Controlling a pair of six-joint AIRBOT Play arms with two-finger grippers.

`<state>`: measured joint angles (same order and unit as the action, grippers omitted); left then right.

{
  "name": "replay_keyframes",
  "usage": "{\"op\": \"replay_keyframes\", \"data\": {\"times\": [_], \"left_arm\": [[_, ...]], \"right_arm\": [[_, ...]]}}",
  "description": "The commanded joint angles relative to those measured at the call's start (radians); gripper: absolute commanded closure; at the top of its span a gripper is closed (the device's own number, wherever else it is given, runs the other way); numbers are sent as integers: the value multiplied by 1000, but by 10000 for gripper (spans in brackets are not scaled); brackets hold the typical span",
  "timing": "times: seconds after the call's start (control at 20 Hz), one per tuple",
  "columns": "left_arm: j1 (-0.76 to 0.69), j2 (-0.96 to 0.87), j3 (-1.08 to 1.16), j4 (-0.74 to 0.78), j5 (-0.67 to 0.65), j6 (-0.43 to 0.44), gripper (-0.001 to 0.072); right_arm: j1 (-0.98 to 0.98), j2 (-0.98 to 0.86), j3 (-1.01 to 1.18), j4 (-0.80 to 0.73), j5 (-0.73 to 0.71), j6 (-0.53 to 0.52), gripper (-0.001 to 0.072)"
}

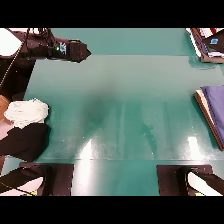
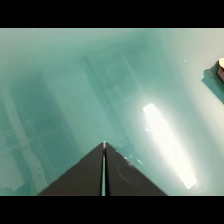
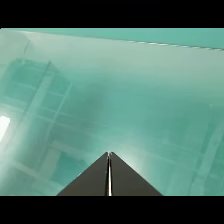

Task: Fold the shirts.

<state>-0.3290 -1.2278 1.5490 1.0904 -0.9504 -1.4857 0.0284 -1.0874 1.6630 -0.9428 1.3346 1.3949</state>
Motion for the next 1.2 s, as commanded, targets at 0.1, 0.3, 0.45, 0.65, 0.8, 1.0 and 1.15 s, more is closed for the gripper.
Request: {"op": "replay_keyframes", "data": {"times": [0.1, 0.3, 0.45, 0.65, 0.8, 1.0, 1.15], "left_arm": [[-1, 0, 0, 0, 0, 0, 678], [-1, 0, 0, 0, 0, 0, 679], [-1, 0, 0, 0, 0, 0, 679], [5, 2, 4, -15, 78, 1, 679], [98, 49, 7, 90, -117, 1, 679], [275, 134, -56, 512, -425, -24, 677], [433, 140, -180, 578, -430, -70, -13]], "right_arm": [[2, 0, 1, 1, 5, 0, 696], [2, 0, 1, 1, 5, 0, 696], [2, 0, 1, 1, 9, 0, 696], [2, 0, 1, 0, 36, 0, 696], [2, 0, 1, 0, 35, 0, 696], [2, 0, 1, 0, 34, 0, 696], [2, 0, 1, 1, 26, 0, 696]]}}
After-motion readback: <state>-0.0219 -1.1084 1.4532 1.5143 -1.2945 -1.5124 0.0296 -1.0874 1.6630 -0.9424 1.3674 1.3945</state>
